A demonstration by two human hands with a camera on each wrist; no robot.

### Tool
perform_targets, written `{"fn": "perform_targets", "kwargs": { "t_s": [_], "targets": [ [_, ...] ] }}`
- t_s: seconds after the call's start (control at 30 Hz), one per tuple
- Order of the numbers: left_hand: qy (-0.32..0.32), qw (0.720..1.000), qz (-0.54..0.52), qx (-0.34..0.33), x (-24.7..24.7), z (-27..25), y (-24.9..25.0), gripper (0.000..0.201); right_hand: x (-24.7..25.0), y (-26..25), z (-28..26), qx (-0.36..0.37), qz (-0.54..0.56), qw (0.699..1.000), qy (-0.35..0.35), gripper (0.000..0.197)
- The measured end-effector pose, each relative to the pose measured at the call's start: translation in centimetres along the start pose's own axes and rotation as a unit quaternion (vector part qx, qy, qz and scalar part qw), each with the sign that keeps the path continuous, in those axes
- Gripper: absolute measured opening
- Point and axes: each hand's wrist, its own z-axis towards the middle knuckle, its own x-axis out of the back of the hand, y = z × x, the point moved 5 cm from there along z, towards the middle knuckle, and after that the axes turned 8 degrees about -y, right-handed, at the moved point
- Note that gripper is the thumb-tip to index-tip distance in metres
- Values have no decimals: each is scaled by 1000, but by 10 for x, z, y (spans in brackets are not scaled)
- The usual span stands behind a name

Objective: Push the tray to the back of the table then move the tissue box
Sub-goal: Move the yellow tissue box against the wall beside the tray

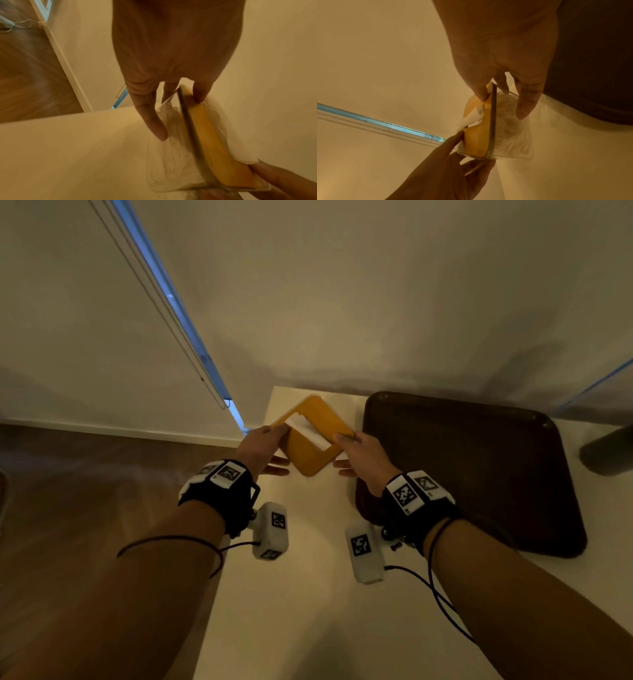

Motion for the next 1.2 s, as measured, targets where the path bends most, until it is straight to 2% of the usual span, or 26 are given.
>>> {"fn": "perform_targets", "kwargs": {
  "t_s": [0.33,0.53,0.7,0.8,0.9,1.07,1.2],
  "targets": [
    [-18,999,-10,40,34,86,35,62,-5,-39,81,-24,9,1000,6,51],
    [-18,998,-22,53,39,108,38,60,-5,-40,103,-45,25,998,26,54],
    [-7,999,-13,51,39,112,40,47,-6,-36,104,-39,66,994,73,61],
    [45,998,25,-21,51,116,44,40,-5,-24,94,-39,60,987,145,67],
    [89,988,77,-98,66,117,52,39,-11,-4,84,-42,59,984,165,62],
    [54,980,130,-140,62,116,66,30,-30,3,76,-30,78,984,156,53],
    [40,974,167,-150,59,119,68,29,-44,-7,76,6,23,984,178,43]
  ]
}}
